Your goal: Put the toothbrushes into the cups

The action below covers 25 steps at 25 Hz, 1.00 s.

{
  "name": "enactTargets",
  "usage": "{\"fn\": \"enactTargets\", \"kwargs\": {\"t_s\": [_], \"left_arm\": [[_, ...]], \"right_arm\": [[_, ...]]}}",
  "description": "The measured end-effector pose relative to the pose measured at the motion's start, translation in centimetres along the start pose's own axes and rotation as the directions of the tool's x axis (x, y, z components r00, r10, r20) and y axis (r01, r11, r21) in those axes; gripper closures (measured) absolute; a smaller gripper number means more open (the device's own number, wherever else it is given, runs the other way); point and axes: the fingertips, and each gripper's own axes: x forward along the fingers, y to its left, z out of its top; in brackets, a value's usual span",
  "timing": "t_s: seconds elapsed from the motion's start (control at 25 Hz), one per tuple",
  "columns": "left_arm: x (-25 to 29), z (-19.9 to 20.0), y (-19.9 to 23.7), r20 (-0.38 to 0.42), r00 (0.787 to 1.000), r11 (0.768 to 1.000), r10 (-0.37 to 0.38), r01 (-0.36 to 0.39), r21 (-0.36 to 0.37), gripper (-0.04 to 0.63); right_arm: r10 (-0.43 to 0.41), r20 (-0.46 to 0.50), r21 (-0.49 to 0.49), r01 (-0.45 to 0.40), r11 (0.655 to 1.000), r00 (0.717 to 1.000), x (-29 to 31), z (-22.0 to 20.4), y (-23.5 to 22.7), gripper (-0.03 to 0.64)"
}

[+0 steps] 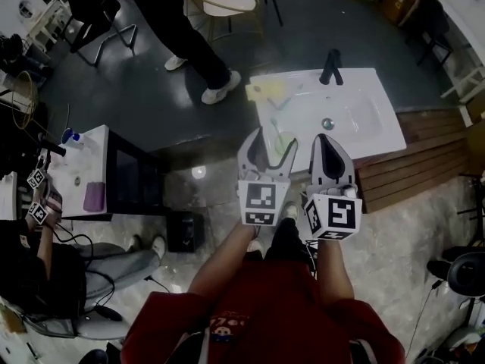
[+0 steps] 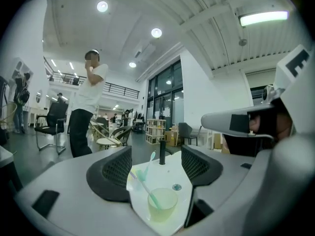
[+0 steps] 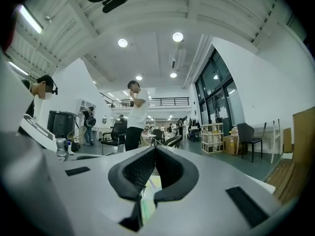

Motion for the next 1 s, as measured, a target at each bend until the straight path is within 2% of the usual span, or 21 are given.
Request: {"fn": "enactTargets", "kwargs": {"t_s": [0.36,0.6,0.76,0.84,1.0], "left_arm": [[-3.8,5.8,-0.9,0.112,0.993,1.000,-0.027,0.026,0.013,0.291],[-5.7,8.1,-1.1,0.167,0.985,0.999,-0.038,0.035,0.018,0.291],[-6.6,8.9,-1.6,0.176,0.983,0.999,-0.050,0.048,0.016,0.295],[-7.0,9.3,-1.7,0.178,0.983,0.999,-0.047,0.044,0.017,0.325],[-7.6,9.4,-1.5,0.186,0.982,1.000,-0.019,0.014,0.026,0.455]], "right_arm": [[-0.029,0.068,-0.044,0.032,0.999,0.997,-2.3,3.9,1.2,0.588],[-0.036,0.105,-0.069,0.044,0.997,0.994,-3.8,5.2,2.3,0.588],[-0.039,0.113,-0.082,0.048,0.995,0.993,-4.7,5.9,2.7,0.588],[-0.040,0.120,-0.086,0.050,0.995,0.992,-5.0,6.4,2.9,0.588],[-0.042,0.132,-0.091,0.055,0.994,0.990,-5.6,6.5,3.2,0.588]]}}
